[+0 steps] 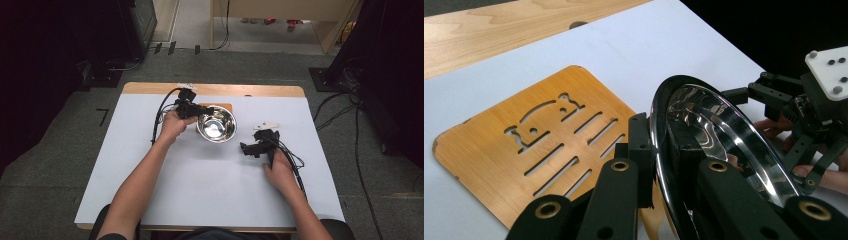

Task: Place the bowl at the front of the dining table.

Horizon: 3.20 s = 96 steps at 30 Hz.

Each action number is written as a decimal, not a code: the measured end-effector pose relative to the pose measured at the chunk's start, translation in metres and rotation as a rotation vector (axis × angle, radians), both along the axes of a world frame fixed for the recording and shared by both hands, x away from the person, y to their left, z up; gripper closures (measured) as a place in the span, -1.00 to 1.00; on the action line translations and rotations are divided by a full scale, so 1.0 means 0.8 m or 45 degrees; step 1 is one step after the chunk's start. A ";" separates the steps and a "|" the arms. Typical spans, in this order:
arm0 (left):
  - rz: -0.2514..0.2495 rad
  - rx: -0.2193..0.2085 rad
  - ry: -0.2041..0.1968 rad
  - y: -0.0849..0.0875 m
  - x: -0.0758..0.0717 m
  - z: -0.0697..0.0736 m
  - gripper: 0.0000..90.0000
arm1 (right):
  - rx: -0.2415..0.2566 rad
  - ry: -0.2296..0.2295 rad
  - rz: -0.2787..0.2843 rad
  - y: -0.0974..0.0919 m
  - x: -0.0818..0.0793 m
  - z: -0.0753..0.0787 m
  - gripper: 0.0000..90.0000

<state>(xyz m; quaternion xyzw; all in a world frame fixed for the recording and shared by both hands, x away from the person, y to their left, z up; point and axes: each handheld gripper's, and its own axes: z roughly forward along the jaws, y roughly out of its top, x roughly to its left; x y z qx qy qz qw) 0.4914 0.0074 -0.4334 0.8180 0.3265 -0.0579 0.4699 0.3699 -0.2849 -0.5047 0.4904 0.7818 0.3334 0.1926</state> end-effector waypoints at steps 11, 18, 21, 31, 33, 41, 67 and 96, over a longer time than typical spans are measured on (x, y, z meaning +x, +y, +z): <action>0.025 0.000 -0.003 0.005 0.006 0.000 0.87 | 0.001 0.001 -0.001 0.000 0.000 0.000 -0.99; 0.042 -0.011 -0.005 0.006 0.012 -0.001 0.87 | 0.000 0.000 -0.001 0.000 0.000 0.000 -0.99; 0.045 -0.010 -0.006 0.006 0.016 -0.002 0.87 | 0.000 0.000 0.000 0.000 0.000 0.000 -0.99; 0.096 -0.003 -0.003 0.010 0.026 -0.011 0.87 | 0.001 0.002 -0.002 0.000 0.000 0.000 -0.99; 0.109 -0.009 0.001 0.012 0.028 -0.012 0.87 | 0.002 0.002 -0.002 0.000 0.000 0.000 -0.99; 0.154 -0.021 0.000 0.018 0.033 -0.020 0.87 | 0.002 0.001 -0.001 0.000 0.000 0.000 -0.99; 0.276 -0.035 -0.007 0.025 0.039 -0.036 0.87 | 0.001 0.000 0.000 0.000 0.000 0.000 -0.99; 0.349 -0.003 0.017 0.023 0.042 -0.056 0.86 | 0.002 -0.001 -0.001 0.000 0.000 0.000 -0.99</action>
